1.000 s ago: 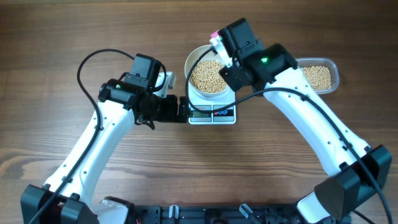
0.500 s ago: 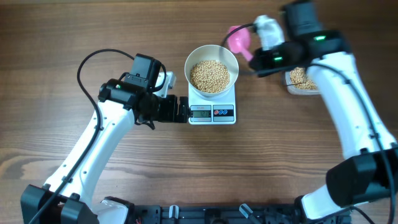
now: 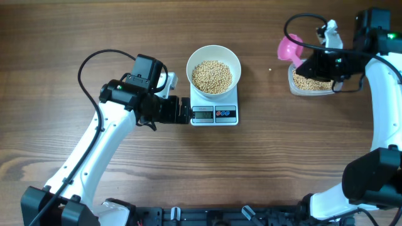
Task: Scoop item into bowl and weigh 150g on scale
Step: 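Carry the empty scoop right back to the soybean tub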
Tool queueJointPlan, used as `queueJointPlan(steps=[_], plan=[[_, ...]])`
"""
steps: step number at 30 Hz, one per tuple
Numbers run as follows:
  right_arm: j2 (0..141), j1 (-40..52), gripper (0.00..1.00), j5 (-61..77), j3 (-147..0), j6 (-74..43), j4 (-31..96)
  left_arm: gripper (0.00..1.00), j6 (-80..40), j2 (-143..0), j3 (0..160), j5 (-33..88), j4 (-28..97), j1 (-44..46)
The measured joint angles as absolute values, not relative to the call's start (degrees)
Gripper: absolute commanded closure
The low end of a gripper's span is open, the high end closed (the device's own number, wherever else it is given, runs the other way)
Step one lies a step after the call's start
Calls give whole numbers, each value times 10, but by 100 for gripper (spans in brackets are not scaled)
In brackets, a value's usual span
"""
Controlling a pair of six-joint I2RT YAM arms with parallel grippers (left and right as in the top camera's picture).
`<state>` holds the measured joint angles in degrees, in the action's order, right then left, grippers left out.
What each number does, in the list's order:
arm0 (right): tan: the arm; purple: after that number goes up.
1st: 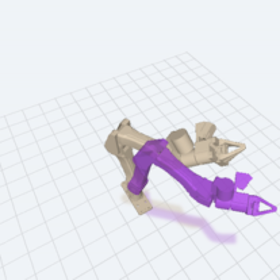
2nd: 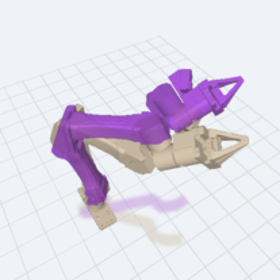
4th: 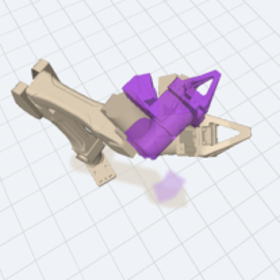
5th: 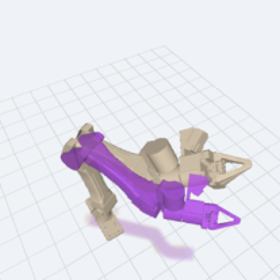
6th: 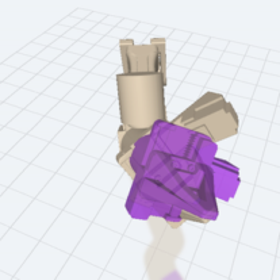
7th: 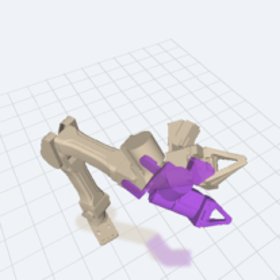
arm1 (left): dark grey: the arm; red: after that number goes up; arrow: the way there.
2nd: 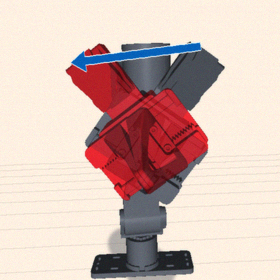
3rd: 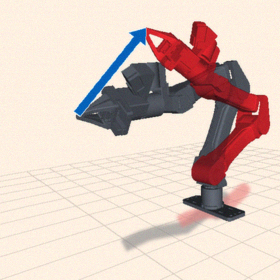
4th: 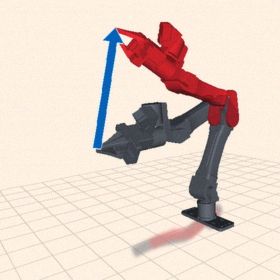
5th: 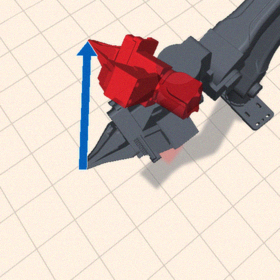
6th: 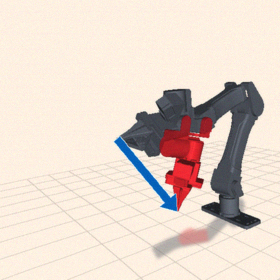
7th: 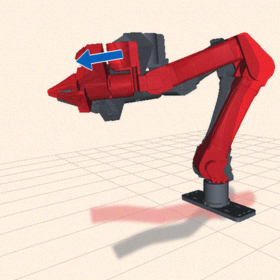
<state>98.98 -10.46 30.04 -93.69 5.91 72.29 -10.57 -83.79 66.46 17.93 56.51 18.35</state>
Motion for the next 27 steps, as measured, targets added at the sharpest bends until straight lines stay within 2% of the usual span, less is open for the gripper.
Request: queueJointPlan(steps=[27], plan=[[990, -161, 96, 226, -937, 89, 743, 0, -106, -838, 665, 179, 565, 183]])
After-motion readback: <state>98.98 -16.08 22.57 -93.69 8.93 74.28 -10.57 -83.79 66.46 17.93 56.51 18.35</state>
